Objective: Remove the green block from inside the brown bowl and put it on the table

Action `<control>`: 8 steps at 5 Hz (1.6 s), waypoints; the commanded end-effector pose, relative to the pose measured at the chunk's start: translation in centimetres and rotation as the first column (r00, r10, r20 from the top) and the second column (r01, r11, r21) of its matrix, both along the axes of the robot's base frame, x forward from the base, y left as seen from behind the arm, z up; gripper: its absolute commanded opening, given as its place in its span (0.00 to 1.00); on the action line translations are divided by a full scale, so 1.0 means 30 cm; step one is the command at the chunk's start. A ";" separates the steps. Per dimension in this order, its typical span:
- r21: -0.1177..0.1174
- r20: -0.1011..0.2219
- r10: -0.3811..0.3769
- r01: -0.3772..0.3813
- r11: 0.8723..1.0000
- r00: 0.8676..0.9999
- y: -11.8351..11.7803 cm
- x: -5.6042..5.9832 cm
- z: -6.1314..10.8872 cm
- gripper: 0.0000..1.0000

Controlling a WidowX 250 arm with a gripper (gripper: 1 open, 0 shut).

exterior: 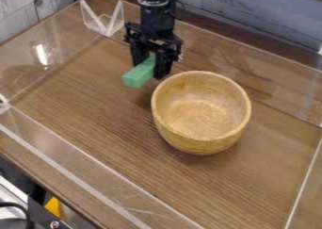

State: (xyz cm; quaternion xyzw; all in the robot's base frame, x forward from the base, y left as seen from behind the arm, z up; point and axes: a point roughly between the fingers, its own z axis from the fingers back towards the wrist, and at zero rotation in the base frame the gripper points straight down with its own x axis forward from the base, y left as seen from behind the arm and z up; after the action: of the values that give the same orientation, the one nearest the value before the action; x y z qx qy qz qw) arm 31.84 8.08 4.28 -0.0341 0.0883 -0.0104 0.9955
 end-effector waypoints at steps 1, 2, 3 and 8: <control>0.019 0.065 0.068 -0.069 0.997 0.996 -0.003 0.065 0.050 0.00; 0.021 0.061 0.076 -0.077 0.997 0.995 -0.015 0.075 0.046 0.00; 0.024 0.056 0.083 -0.084 0.996 0.995 -0.022 0.085 0.042 0.00; 0.029 0.033 0.279 -0.279 0.960 0.960 0.118 0.119 0.079 1.00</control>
State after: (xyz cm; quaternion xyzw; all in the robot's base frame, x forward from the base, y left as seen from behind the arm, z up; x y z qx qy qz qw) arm 34.70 11.10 4.95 -0.0335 0.0964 0.1276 0.9866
